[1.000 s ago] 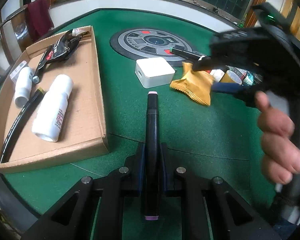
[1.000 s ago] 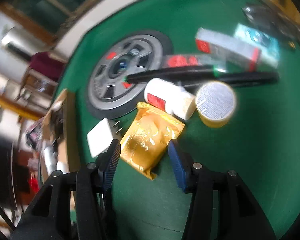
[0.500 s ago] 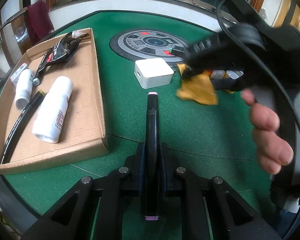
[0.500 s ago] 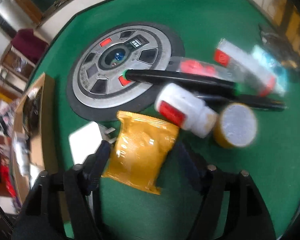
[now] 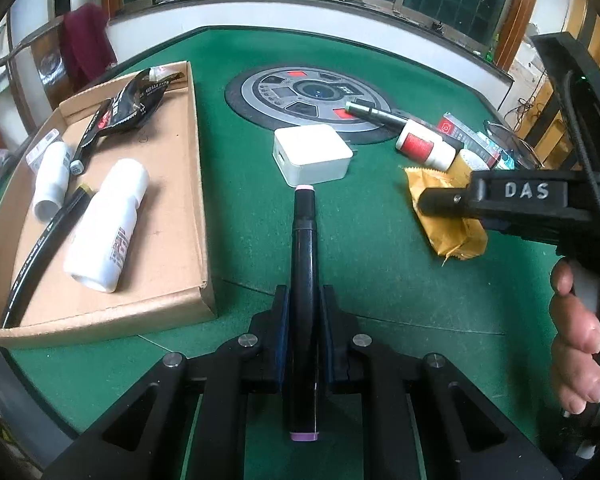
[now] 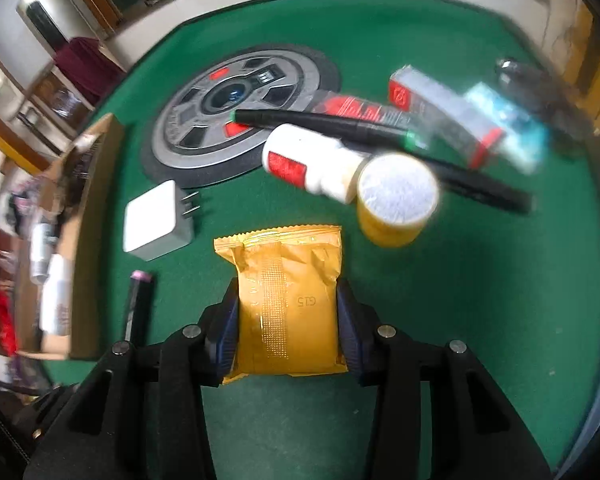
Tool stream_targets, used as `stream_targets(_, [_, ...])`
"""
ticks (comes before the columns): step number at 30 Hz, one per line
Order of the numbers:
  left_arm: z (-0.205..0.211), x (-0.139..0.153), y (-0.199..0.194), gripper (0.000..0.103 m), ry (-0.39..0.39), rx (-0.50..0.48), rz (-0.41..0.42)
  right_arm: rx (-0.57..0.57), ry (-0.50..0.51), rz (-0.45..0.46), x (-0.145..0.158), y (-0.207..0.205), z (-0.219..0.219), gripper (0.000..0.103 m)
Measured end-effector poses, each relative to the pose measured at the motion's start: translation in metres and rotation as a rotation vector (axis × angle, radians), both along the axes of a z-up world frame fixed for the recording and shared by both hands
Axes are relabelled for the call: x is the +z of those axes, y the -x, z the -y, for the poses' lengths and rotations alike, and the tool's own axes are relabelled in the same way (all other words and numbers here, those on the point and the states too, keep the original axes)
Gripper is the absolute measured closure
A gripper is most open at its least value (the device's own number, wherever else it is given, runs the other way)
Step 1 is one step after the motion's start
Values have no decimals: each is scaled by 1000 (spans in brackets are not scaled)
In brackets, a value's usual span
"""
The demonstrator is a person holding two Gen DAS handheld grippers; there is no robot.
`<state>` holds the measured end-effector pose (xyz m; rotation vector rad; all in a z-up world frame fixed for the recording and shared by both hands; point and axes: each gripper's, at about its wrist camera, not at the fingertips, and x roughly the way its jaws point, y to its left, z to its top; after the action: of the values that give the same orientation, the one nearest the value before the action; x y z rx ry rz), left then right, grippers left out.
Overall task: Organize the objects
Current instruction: 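Grasp the yellow snack bag with the right tool while the left tool carries the marker toward the tray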
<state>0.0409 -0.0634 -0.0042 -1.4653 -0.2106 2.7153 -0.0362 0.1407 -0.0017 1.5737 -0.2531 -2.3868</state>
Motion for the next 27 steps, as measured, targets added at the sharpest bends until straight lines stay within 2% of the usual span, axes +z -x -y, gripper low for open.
stream_targets(10, [10,17,-8,91,-24,19,-62,18,36,-79,13,-5,14,62])
stream_targets(21, [21,45,-25,91,136,108,-231,114,13,-177,25,-28,44,62])
stream_targets(27, [28,50,-29,91,193,150,-280,156,-4,-232,33,-43,57,62])
